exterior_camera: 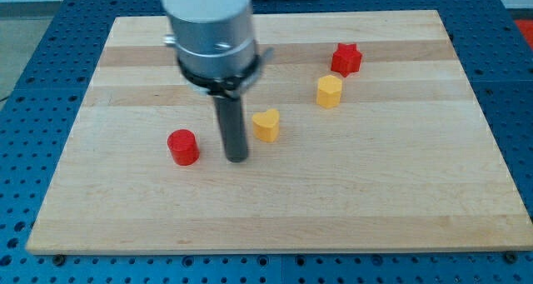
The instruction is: Push the yellow hexagon towards left
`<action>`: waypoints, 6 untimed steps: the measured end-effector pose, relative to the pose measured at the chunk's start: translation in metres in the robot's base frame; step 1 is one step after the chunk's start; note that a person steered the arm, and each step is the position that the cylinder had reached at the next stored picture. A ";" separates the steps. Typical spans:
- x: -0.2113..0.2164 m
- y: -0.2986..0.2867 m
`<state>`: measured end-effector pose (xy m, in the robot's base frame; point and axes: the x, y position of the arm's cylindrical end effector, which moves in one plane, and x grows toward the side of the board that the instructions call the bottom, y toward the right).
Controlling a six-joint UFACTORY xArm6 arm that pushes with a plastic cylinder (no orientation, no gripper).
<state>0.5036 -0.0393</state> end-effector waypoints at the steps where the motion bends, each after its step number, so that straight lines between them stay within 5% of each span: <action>1: 0.009 0.027; 2: 0.015 0.026; 4: -0.030 0.178; 6: -0.112 0.142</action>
